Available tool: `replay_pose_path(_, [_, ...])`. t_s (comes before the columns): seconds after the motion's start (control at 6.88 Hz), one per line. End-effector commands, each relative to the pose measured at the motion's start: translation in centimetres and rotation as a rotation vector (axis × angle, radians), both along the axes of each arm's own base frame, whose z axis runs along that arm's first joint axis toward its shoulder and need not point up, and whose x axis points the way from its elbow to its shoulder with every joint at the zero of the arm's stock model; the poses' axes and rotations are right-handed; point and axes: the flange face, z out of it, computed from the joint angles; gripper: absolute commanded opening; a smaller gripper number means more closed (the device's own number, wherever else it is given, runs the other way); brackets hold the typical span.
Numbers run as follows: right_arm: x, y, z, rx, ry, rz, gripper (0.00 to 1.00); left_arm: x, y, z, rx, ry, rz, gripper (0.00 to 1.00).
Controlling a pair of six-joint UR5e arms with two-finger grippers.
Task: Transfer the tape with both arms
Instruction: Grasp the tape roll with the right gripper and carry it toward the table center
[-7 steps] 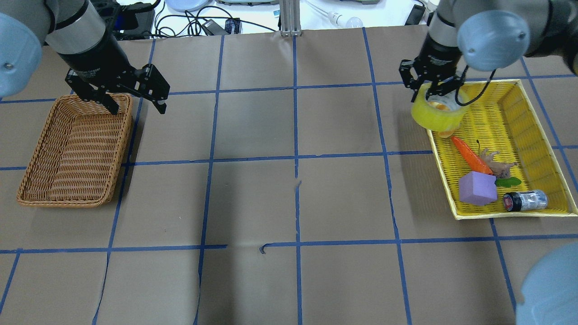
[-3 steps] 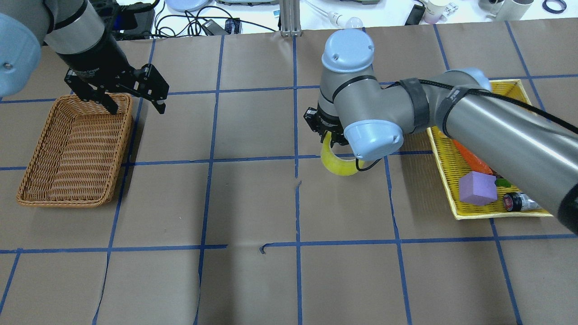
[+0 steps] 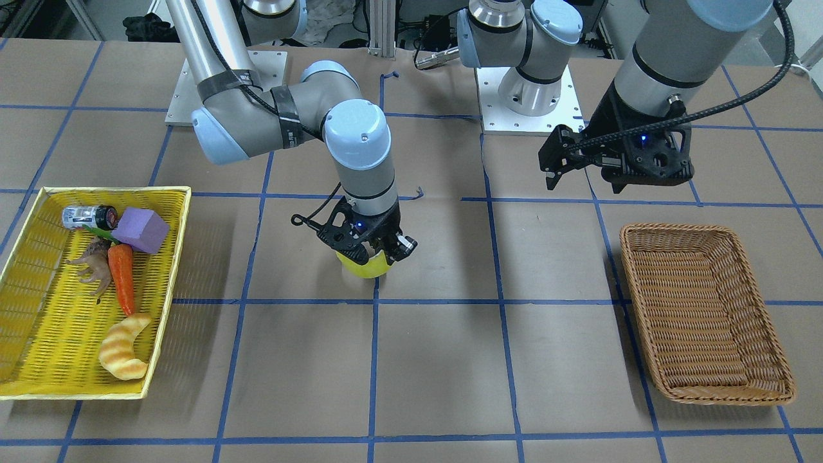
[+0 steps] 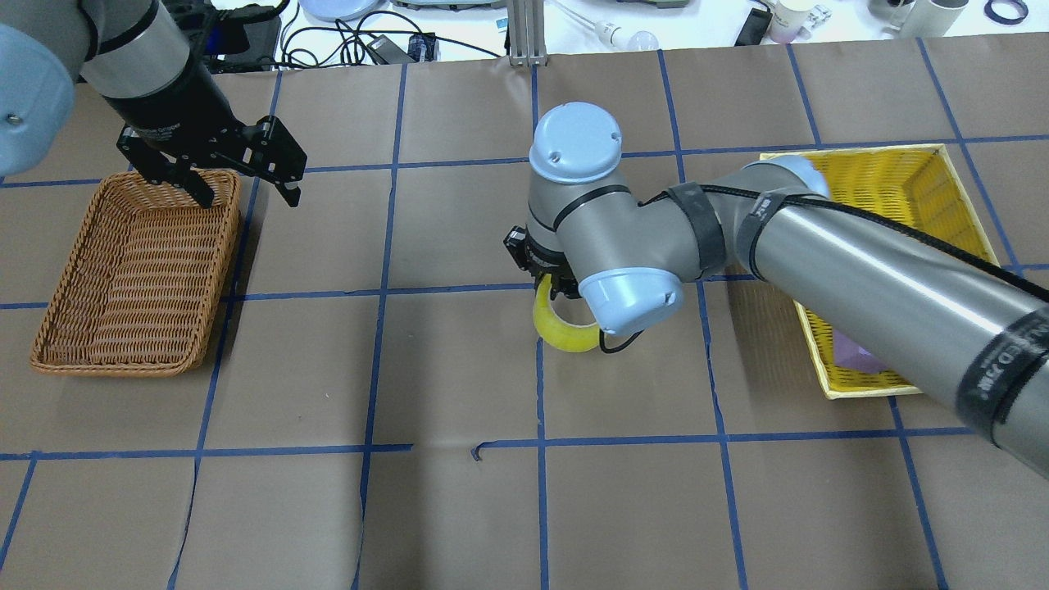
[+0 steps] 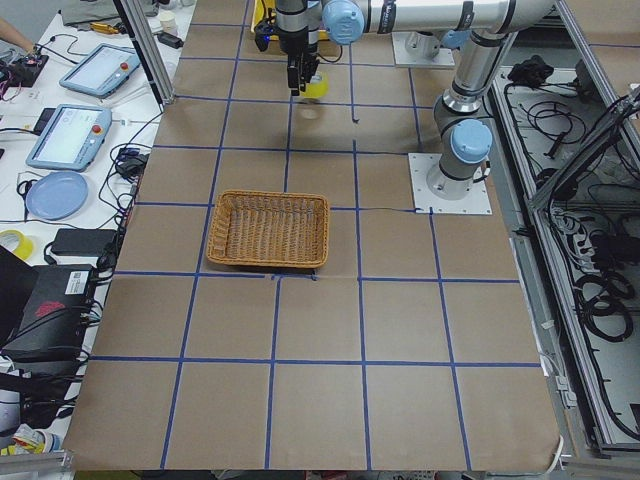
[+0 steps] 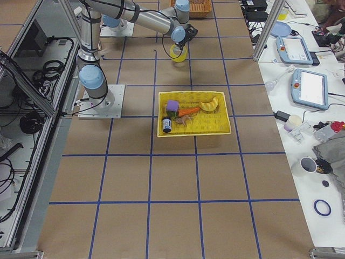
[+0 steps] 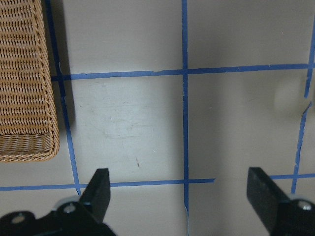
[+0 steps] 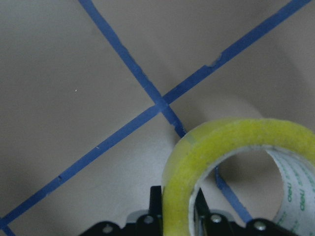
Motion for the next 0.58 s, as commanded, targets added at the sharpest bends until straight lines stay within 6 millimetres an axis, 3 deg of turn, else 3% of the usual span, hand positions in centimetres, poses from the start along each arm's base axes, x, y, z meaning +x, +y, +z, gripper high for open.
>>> replay_pose_path(0.0, [3.8,1.3,-1.7,0.033,-0.037,-0.013,0.00,0.0,0.0,0.0,0.000,0.001,0.000,1.00])
replay_pose_path(0.44, [7.2,1.8,-1.8,0.043,-0.056,0.000,0.00,0.0,0.0,-0.1,0.002,0.000,0.000,1.00])
